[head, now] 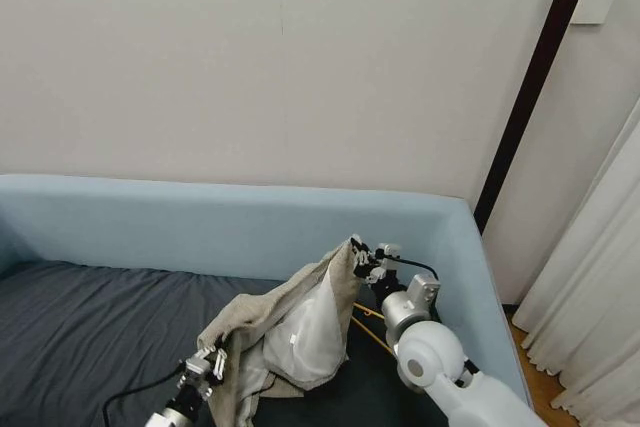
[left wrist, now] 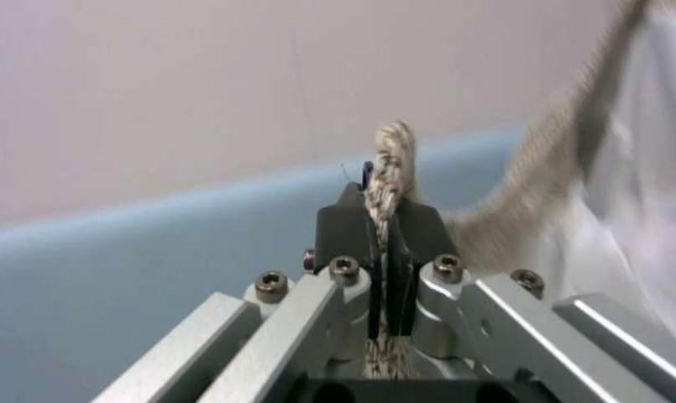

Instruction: Pick up the clothes from the sofa and hang them on the clothes hanger.

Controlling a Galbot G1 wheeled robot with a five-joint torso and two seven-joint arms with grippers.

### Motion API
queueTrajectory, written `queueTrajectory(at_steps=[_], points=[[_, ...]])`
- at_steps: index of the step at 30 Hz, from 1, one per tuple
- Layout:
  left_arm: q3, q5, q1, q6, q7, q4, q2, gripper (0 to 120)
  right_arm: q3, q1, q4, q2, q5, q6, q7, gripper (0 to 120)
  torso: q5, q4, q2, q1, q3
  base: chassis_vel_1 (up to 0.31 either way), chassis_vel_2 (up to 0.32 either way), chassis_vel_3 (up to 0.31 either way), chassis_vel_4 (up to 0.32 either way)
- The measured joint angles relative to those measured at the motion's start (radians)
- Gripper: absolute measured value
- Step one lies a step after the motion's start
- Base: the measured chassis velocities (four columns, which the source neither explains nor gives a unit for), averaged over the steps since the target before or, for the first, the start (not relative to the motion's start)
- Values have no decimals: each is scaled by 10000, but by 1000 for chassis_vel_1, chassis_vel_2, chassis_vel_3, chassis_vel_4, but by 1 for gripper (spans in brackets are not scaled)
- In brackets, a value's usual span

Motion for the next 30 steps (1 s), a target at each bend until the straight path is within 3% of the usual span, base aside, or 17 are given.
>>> queueTrajectory(at_steps=[2, 3, 7, 9, 15, 18, 24, 28, 30], points=[[-198, -1140, -49, 404, -540, -1195, 1007, 0, 243, 169, 317, -285, 132, 5, -263, 0, 2, 2, 0, 0, -1, 0, 0, 0, 0], [-198, -1140, -49, 404, -540, -1195, 1007, 0, 243, 169, 317, -285, 132, 5, -263, 0, 2, 2, 0, 0, -1, 0, 0, 0, 0], [-446, -3085, -695, 1237, -1322, -2570, 2599, 0, 659, 389, 670, -743, 380, 368, -1160, 0, 2, -1, 0, 0, 0, 0, 0, 0, 0], [-461, -3233, -777, 1299, -1363, -2646, 2713, 0, 707, 412, 696, -800, 405, 418, -1283, 0, 3, -1, 1, 0, -1, 0, 0, 0, 0], [-548, -4523, -2462, 1858, -1797, -2958, 4146, 0, 1221, 1152, 970, -1504, 675, 879, -2243, 0, 0, 0, 0, 1, 1, 0, 0, 0, 0], [-821, -4844, -3007, 2034, -1855, -2939, 4579, 0, 1518, 1527, 1383, -1947, 742, 239, -1750, 0, 4, 0, 1, 1, -1, 0, 0, 0, 0], [-1035, -4293, -2250, 2041, -1803, -2894, 4363, 0, 1416, 1036, 1899, -2536, -185, -1015, -710, 0, 2, -1, 2, 0, -1, 0, 0, 0, 0], [-703, -2030, -492, 2029, -2090, -2595, 2932, 0, 497, -563, 1757, -2285, -1862, -2099, 407, 0, 1, 3, 1, -1, 0, 0, 0, 0, 0], [-550, -1519, -246, 2058, -2202, -2469, 2596, 0, 242, -908, 1567, -2094, -2251, -2208, 544, 0, 3, 2, 0, -1, 0, 0, 0, 0, 0]])
